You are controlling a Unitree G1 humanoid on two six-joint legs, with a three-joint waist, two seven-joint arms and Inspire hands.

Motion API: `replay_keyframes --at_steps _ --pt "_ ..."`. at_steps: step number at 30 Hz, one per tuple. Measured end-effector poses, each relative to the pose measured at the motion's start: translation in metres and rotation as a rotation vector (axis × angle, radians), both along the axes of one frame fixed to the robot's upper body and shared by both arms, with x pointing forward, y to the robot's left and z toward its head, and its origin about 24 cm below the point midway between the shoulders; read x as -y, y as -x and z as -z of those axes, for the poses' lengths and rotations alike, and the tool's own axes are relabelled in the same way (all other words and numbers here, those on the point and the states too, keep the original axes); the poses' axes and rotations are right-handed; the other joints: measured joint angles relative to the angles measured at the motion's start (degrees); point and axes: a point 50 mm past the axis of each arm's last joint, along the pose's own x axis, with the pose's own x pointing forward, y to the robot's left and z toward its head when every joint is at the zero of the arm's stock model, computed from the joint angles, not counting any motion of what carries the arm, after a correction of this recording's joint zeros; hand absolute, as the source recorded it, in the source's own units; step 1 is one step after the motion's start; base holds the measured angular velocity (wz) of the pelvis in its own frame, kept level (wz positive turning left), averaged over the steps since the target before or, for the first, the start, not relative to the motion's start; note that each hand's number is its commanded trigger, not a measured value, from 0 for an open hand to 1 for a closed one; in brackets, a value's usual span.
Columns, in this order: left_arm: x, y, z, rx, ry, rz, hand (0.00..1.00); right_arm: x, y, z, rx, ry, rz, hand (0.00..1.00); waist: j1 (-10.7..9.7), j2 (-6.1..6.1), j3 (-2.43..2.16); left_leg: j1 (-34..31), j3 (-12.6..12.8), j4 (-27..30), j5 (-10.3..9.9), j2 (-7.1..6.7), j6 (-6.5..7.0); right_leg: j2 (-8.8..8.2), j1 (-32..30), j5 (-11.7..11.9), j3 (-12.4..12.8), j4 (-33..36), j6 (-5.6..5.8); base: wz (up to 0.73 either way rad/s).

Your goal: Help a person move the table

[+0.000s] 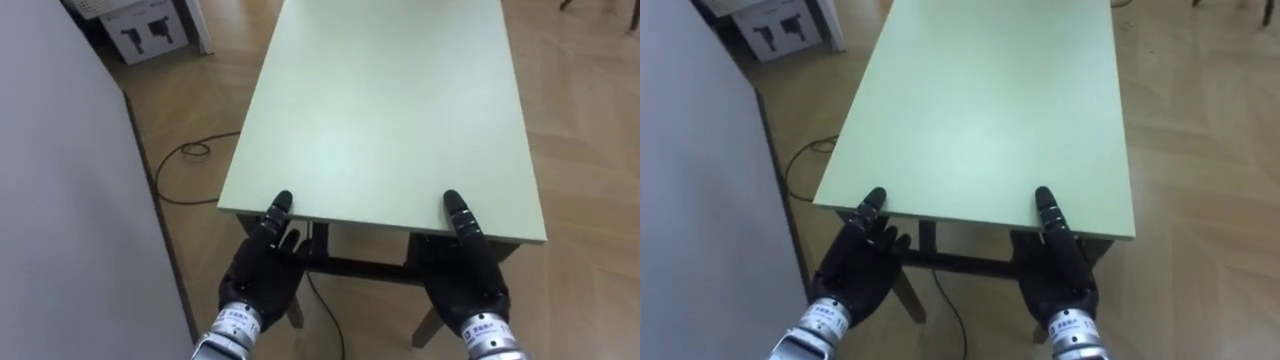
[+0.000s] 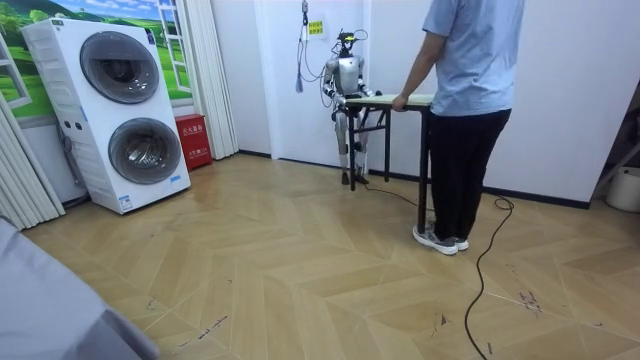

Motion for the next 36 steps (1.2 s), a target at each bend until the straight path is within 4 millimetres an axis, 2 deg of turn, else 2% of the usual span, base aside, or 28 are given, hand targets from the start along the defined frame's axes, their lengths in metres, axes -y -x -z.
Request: replay_keyframes --at_steps 4,6,8,10,11,13,15,17,19,20,21,22,23,24,25,27,28,29,30,31,32,33,34,35,36 --pt "0.000 0.003 0.001 -0.007 0.001 0.005 1.00 0.000 0.001 0.001 -0.005 0.003 -0.001 1.00 0.6 -0.01 0.00 0.7 -0.2 -0.9 0.3 -0.53 0.43 -0.55 0.0 0.0 0.0 1.0 -0.04 0.08" --pt "0.001 0.003 0.002 -0.015 0.002 0.004 1.00 0.000 0.001 0.003 -0.012 0.000 0.001 1.00 1.9 -0.11 0.05 1.5 -0.5 -1.0 0.3 -0.44 0.49 -0.81 -0.2 0.0 2.5 3.1 -0.02 0.00" --pt "-0.002 0.004 0.002 -0.022 -0.010 0.003 1.00 -0.002 0.003 0.004 -0.021 -0.010 -0.003 1.00 1.7 -0.16 0.07 1.3 -1.6 -1.0 0.3 -0.86 0.55 -0.79 -0.5 -0.1 4.5 4.1 0.18 0.21" --pt "-0.002 0.003 0.002 -0.024 -0.012 0.003 1.00 -0.003 0.003 0.004 -0.022 -0.009 -0.004 1.00 1.6 -0.36 0.15 1.0 -2.8 -1.0 0.6 -1.56 0.45 -0.84 -0.6 -0.2 4.6 4.4 0.33 0.34" --pt "0.000 0.003 0.002 -0.025 -0.007 0.006 1.00 -0.002 0.003 0.004 -0.020 -0.007 0.002 1.00 1.3 -0.56 0.15 1.0 -4.2 -1.1 0.8 -1.88 0.62 -1.00 -0.7 -0.3 5.1 5.1 0.45 0.46" --pt "0.001 0.002 0.002 -0.028 -0.007 0.007 1.00 -0.002 0.003 0.005 -0.021 -0.005 0.008 1.00 0.7 -0.86 0.19 1.2 -8.1 -1.0 1.4 -3.23 0.70 -0.46 -0.7 -0.3 7.9 6.5 0.48 0.56" --pt "0.004 0.001 0.001 -0.030 -0.016 0.022 1.00 0.000 0.009 0.008 -0.036 -0.009 0.034 1.00 -0.1 -1.42 0.22 1.2 -14.2 -0.9 2.5 -5.37 0.70 0.25 -0.9 -0.3 13.1 8.0 0.47 0.73" --pt "0.004 -0.002 -0.001 -0.016 -0.029 0.036 1.00 0.001 0.011 0.009 -0.040 -0.009 0.043 1.00 -0.1 -1.87 0.17 0.6 -16.2 -0.8 3.1 -6.57 0.49 1.01 -0.6 -0.4 14.8 6.5 0.32 0.55" --pt "0.004 -0.006 -0.004 0.002 -0.040 0.039 1.00 0.000 0.008 0.007 -0.031 -0.009 0.043 1.00 0.0 -1.97 0.12 -0.3 -16.9 -0.9 3.8 -7.05 0.33 1.50 0.1 -0.5 13.5 3.5 0.10 0.34" --pt "0.003 -0.007 -0.005 0.005 -0.045 0.039 1.00 0.000 0.008 0.006 -0.025 -0.010 0.049 1.00 0.1 -2.10 0.10 -0.6 -16.9 -1.3 4.4 -7.29 0.20 1.58 0.7 -0.3 12.4 1.5 -0.65 0.25" --pt "0.003 -0.007 -0.005 0.007 -0.045 0.033 1.00 -0.001 0.007 0.006 -0.020 -0.011 0.050 1.00 0.3 -2.32 0.16 -0.7 -15.4 -2.4 5.2 -7.01 0.22 1.11 1.2 0.0 10.7 -0.5 -1.99 0.23" --pt "0.002 -0.007 -0.005 0.007 -0.045 0.032 1.00 -0.001 0.007 0.006 -0.019 -0.012 0.050 1.00 0.4 -2.39 0.16 -0.9 -13.4 -3.0 5.5 -6.47 0.15 1.13 1.5 0.1 9.8 -1.6 -2.50 0.15" --pt "0.001 -0.007 -0.004 0.007 -0.049 0.029 1.00 -0.003 0.007 0.006 -0.018 -0.016 0.049 1.00 0.7 -2.63 0.29 -1.1 -9.2 -3.2 5.9 -5.27 -0.09 1.19 1.6 0.4 8.4 -2.5 -2.65 0.06" --pt "-0.002 -0.006 -0.004 0.007 -0.057 0.018 1.00 -0.007 0.007 0.006 -0.020 -0.026 0.043 1.00 1.3 -3.07 0.30 -1.5 -6.8 -3.1 6.1 -4.56 0.15 1.24 1.6 0.4 7.2 -3.2 -2.63 0.00" --pt "-0.004 -0.005 -0.004 0.009 -0.057 0.012 1.00 -0.009 0.007 0.006 -0.019 -0.029 0.041 1.00 1.6 -3.25 0.26 -1.8 -6.7 -3.1 6.1 -4.50 0.19 1.55 1.6 0.5 7.2 -3.3 -2.66 0.05" --pt "-0.006 -0.004 -0.006 0.017 -0.065 0.003 1.00 -0.012 0.008 0.006 -0.009 -0.028 0.032 1.00 1.9 -3.36 0.20 -2.1 -9.2 -3.4 6.8 -5.02 0.94 2.72 1.6 0.7 7.0 -3.9 -2.63 0.25" --pt "-0.006 -0.004 -0.006 0.017 -0.065 -0.001 1.00 -0.012 0.008 0.006 -0.008 -0.027 0.032 1.00 1.9 -3.36 0.19 -2.1 -10.1 -3.6 7.2 -5.36 0.87 2.81 1.6 0.7 7.1 -4.0 -2.67 0.38" --pt "-0.006 -0.005 -0.006 0.020 -0.064 -0.004 1.00 -0.010 0.008 0.005 -0.006 -0.021 0.033 1.00 1.9 -3.31 0.19 -2.0 -11.5 -4.7 8.4 -5.90 -0.15 2.88 1.4 0.9 7.0 -4.4 -2.99 0.44" --pt "-0.005 -0.006 -0.008 0.026 -0.063 0.001 1.00 -0.010 0.008 0.005 -0.002 -0.019 0.039 1.00 1.9 -3.32 0.19 -1.9 -12.3 -6.7 10.5 -6.41 -2.84 2.53 1.1 1.3 5.8 -5.1 -3.29 0.48" --pt "-0.004 -0.007 -0.008 0.030 -0.061 0.004 1.00 -0.009 0.008 0.005 0.001 -0.018 0.041 1.00 1.9 -3.34 0.17 -1.9 -12.2 -8.0 11.9 -6.57 -4.78 2.24 0.9 1.7 4.9 -5.7 -3.45 0.48" --pt "-0.003 -0.009 -0.010 0.040 -0.056 -0.004 1.00 -0.010 0.007 0.004 0.017 -0.018 0.038 1.00 1.7 -3.38 0.23 -2.7 -8.9 -7.4 11.9 -5.90 -6.73 0.86 0.2 2.2 1.6 -7.0 -3.74 0.20" --pt "-0.006 -0.006 -0.009 0.043 -0.056 -0.023 1.00 -0.013 0.006 0.003 0.017 -0.023 0.020 1.00 1.6 -3.65 0.25 -4.1 -1.8 1.1 5.1 -4.09 -4.52 0.31 0.7 2.2 -1.3 -7.4 -3.63 0.00" --pt "-0.010 -0.004 -0.008 0.048 -0.053 -0.032 1.00 -0.016 0.005 0.003 0.020 -0.027 0.009 1.00 1.5 -3.74 0.32 -4.4 0.4 5.5 1.7 -2.83 -4.05 0.28 1.2 2.1 -2.6 -7.5 -3.58 -0.21" --pt "-0.016 0.002 -0.005 0.055 -0.036 -0.045 1.00 -0.020 0.003 0.002 0.026 -0.030 -0.014 1.00 0.9 -3.65 0.27 -4.6 2.3 12.0 -2.9 -0.56 -3.58 0.46 1.7 1.9 -6.6 -7.3 -3.33 0.18" --pt "-0.017 0.004 -0.004 0.058 -0.029 -0.045 1.00 -0.021 0.002 0.001 0.029 -0.030 -0.019 1.00 -0.8 -3.35 0.30 -5.6 2.1 14.4 -4.1 1.41 -3.57 0.91 1.9 1.5 -10.5 -6.6 -3.12 0.38"
